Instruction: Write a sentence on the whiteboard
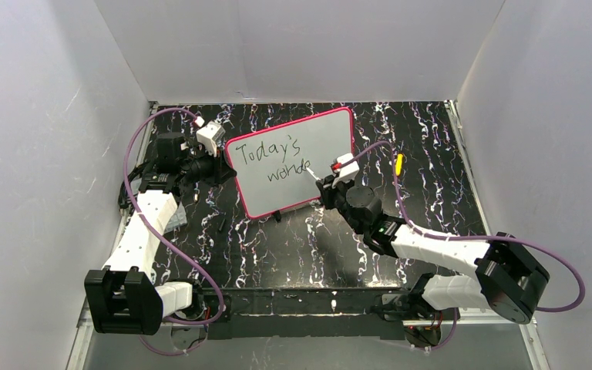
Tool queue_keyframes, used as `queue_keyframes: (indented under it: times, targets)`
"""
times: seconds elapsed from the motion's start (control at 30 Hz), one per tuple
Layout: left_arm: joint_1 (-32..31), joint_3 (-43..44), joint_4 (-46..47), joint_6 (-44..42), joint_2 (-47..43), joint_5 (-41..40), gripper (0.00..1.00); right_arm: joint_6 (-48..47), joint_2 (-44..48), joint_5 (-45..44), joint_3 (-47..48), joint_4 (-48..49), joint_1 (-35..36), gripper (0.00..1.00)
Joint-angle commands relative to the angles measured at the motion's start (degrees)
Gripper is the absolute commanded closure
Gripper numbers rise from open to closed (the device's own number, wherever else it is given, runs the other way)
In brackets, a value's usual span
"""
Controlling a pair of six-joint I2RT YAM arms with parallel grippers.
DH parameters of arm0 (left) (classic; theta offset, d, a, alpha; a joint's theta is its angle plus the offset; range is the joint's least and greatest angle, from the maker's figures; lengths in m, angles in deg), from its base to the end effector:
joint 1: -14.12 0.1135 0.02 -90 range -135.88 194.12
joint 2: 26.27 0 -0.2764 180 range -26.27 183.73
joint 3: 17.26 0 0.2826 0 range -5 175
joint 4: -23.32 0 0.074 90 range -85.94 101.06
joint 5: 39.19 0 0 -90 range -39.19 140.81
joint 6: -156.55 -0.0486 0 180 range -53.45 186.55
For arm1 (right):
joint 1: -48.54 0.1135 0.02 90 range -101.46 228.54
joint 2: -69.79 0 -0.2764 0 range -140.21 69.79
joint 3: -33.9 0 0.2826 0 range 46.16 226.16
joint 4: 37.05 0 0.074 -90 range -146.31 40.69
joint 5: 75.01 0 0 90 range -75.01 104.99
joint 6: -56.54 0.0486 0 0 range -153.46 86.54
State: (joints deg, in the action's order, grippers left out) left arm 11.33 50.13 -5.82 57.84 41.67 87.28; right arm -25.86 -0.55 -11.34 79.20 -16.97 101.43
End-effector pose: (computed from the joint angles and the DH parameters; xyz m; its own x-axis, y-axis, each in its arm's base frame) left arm 0.2953 -0.0433 0.3109 -0.4050 0.1417 -0.9033 0.6234 0.7655 -0.1595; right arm 0.1983 0.2264 0.2440 -0.1110 0.0498 -0.9926 -0.4373 0.8944 0.0937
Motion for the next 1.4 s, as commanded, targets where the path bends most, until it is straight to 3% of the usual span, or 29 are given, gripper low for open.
queue_keyframes:
  times: [0.0, 0.57, 0.8, 1.37]
  targets:
    - [-0.38, 0.76, -3.06, -0.36, 0.32, 0.68, 1.0, 1.47, 0.03, -0.48, -1.19, 1.49, -0.32, 0.99]
    - [-0.38, 0.75, -3.06, -0.35, 0.18, 0.67, 1.0, -0.56, 3.06, -5.82, -0.68, -1.15, -0.32, 0.99]
    - [-0.38, 0.75, -3.02, -0.41, 0.09, 0.63, 1.0, -1.22, 7.02, -3.59, 0.0, -0.24, -0.32, 0.99]
    - [-0.38, 0.76, -3.07, -0.37, -0.07, 0.79, 1.0, -3.54, 2.11, -3.89, 2.32, 4.17, -0.32, 0.99]
